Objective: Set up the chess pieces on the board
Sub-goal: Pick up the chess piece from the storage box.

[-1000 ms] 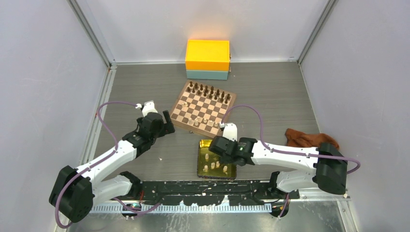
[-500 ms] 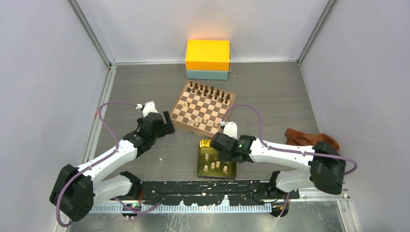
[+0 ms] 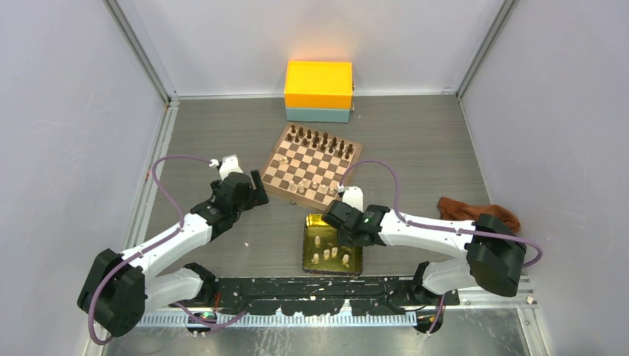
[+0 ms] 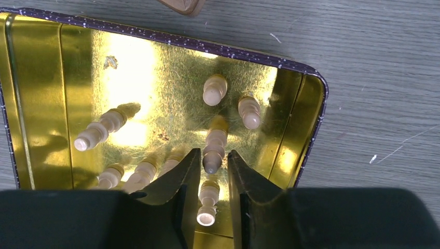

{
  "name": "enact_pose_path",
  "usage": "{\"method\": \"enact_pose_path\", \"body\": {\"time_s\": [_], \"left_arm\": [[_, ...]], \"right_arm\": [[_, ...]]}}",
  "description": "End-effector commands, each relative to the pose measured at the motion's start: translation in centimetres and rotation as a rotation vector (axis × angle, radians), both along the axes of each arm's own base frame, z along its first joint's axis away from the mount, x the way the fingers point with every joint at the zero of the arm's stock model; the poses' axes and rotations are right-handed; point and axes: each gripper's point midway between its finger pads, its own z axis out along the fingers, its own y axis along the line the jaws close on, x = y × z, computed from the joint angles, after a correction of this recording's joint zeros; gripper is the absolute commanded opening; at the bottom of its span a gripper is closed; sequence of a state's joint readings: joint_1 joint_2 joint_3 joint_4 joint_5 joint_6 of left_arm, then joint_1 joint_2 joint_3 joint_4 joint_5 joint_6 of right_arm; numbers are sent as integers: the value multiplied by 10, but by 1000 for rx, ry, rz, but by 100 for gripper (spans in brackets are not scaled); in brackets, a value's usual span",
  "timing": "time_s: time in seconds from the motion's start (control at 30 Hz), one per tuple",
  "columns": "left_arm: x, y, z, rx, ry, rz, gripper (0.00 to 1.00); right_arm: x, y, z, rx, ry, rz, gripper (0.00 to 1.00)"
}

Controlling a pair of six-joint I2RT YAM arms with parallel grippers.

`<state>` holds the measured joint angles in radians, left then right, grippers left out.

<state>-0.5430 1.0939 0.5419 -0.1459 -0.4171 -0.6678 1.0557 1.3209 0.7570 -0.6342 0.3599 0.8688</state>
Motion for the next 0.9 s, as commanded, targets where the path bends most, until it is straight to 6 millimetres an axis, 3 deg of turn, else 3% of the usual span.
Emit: {"method": "enact_pose_path", "body": {"time_s": [0.0, 0.23, 0.87], "left_arm": [[11, -1, 14, 1, -66, 12, 97], [11, 1, 14, 4, -68, 17, 97], [10, 3, 26, -4, -91, 28, 97]], "right_arm": [[6, 8, 3, 30, -15, 2, 28], [8, 6, 10, 23, -27, 6, 1], [24, 9, 68, 36, -124, 28, 1]]}}
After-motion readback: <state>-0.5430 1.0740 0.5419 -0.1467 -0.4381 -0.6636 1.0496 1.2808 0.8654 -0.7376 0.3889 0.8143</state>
